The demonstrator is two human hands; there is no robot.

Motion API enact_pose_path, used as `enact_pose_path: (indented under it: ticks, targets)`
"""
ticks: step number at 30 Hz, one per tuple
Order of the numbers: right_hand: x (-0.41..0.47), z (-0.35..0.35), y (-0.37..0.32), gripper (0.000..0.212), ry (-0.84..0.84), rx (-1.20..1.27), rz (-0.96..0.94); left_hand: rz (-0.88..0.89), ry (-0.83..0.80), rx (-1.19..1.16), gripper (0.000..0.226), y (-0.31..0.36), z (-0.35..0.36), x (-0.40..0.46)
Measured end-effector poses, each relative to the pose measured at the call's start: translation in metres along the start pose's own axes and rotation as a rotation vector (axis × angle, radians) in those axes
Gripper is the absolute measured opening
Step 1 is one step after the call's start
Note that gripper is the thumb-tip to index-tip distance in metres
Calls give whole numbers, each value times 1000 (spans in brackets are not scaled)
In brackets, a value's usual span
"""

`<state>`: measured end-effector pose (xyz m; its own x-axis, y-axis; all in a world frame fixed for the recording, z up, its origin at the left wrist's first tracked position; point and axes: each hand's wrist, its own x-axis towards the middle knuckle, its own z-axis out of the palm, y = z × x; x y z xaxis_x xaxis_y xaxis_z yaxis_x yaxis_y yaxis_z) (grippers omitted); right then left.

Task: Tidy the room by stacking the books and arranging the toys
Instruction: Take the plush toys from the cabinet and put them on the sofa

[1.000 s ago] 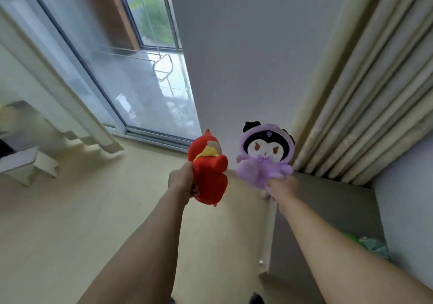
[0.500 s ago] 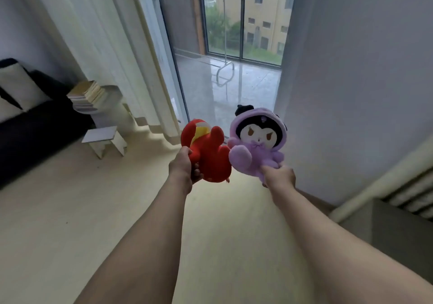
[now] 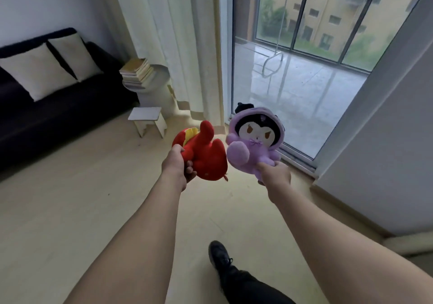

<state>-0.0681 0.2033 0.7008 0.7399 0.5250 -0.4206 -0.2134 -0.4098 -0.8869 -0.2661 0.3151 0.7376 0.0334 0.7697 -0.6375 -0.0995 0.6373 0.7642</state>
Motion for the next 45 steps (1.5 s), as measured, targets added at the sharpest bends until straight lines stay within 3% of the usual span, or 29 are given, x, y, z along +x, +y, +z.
enact_pose_path:
  ticks: [10,16,21,26,32,39,45]
  targets:
    - [83,231,-57,18,-143,-20,99,-30,109,0,19,136,-70,160]
    - [101,328,-106,26,-216,-39,31,-24,152,-28,23,203,-111,215]
    - [108,415,-133,15,-275,-75,6,-24,209,-86,24,248,-155,271]
    - [115,515,-147,19,-294,-89,40,-39,229,-124,22,291,-203,333]
    - [124,664,-171,30,-336,-80,-2,-20,251,-118,22,358,-292,426]
    - [105,838,-216,33,-386,-122,-18,10,346,55,31,457,-404,520]
    - [97,947,-226,41,-458,-187,-21,-1,451,-27,29,498,-481,577]
